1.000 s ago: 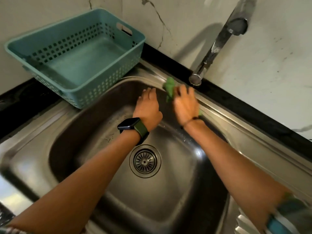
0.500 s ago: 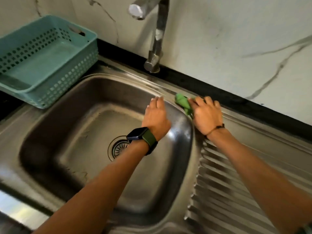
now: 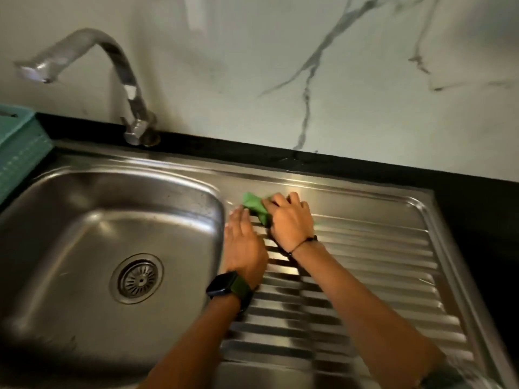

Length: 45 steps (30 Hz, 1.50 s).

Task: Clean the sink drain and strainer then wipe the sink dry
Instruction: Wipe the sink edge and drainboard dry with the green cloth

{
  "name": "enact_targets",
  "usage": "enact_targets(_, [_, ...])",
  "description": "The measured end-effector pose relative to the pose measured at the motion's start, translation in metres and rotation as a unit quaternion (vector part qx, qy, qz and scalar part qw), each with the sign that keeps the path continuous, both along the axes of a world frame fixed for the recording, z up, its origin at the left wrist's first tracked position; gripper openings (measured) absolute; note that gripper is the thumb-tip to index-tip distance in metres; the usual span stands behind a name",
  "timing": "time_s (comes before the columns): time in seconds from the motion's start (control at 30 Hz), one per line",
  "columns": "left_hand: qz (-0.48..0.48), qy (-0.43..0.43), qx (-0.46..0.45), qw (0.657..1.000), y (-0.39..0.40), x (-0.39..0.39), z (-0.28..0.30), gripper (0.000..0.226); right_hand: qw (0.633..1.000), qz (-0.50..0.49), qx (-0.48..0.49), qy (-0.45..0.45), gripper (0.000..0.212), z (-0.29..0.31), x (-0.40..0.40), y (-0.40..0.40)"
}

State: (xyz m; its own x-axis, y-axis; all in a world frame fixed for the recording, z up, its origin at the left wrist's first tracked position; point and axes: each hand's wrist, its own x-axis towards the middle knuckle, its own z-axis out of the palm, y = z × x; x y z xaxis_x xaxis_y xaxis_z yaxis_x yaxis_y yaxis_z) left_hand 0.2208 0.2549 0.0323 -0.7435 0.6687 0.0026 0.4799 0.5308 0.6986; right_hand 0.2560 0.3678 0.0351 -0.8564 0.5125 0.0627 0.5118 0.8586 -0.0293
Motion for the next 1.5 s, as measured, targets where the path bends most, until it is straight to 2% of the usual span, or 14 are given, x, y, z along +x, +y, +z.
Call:
enact_targets(0.1, [-0.021, 0.036, -0.02, 0.999, 0.0, 0.002, -0.005, 0.058, 1.0, 0.001, 0.017, 0.002, 0.046, 0.002, 0.035, 0.032])
enact_targets(0.3, [-0.062, 0.084, -0.076, 0.992, 0.009, 0.001, -0.009, 0.052, 0.972, -0.229, 0.038, -0.032, 0.047, 0.002, 0.199, 0.127])
enact_targets(0.37, [-0.063, 0.091, -0.079, 0.991, 0.011, 0.002, -0.01, 0.05, 0.965, -0.255, 0.039, -0.04, 0.044, 0.003, 0.223, 0.134])
enact_targets(0.47, [-0.062, 0.065, -0.028, 0.996, 0.008, 0.004, -0.01, 0.046, 0.958, -0.285, 0.015, -0.011, 0.037, 0.004, 0.213, 0.117])
enact_targets(0.53, [-0.05, 0.009, 0.039, 0.998, 0.001, 0.005, -0.009, 0.044, 0.963, -0.269, -0.011, 0.012, 0.037, 0.003, 0.185, 0.089])
enact_targets(0.63, [-0.016, -0.073, 0.11, 0.991, -0.012, 0.011, -0.007, 0.044, 0.983, -0.167, -0.072, 0.04, 0.035, -0.004, 0.115, 0.018])
enact_targets(0.73, [0.044, -0.085, 0.131, 0.987, -0.018, 0.015, -0.007, 0.056, 0.987, -0.074, -0.131, 0.054, 0.032, -0.006, 0.047, -0.065])
enact_targets(0.8, [0.09, -0.112, 0.158, 0.977, -0.019, 0.017, -0.003, 0.061, 0.991, -0.041, -0.114, 0.054, 0.031, 0.0, 0.037, -0.087])
enact_targets(0.87, [0.068, -0.108, 0.142, 0.982, -0.02, 0.02, -0.002, 0.062, 0.996, -0.024, -0.072, 0.042, 0.03, 0.004, 0.054, -0.077])
enact_targets(0.97, [-0.027, -0.051, 0.1, 0.993, -0.022, 0.024, -0.004, 0.061, 0.996, -0.07, -0.044, 0.034, 0.036, 0.001, 0.112, -0.043])
enact_targets(1.17, [-0.097, -0.059, 0.104, 0.988, -0.033, 0.028, -0.003, 0.055, 0.945, -0.328, 0.004, -0.016, 0.046, 0.007, 0.267, 0.019])
enact_targets(1.3, [-0.083, -0.115, 0.133, 0.981, -0.041, 0.033, -0.002, 0.044, 0.941, -0.34, -0.003, -0.009, 0.044, 0.006, 0.252, 0.0])
enact_targets(1.43, [-0.068, -0.162, 0.17, 0.97, -0.052, 0.041, 0.005, 0.058, 0.964, -0.265, -0.031, 0.006, 0.044, 0.006, 0.193, -0.049])
enact_targets(1.5, [-0.068, -0.167, 0.175, 0.968, -0.057, 0.045, 0.005, 0.054, 0.971, -0.231, -0.051, 0.025, 0.041, 0.007, 0.158, -0.078])
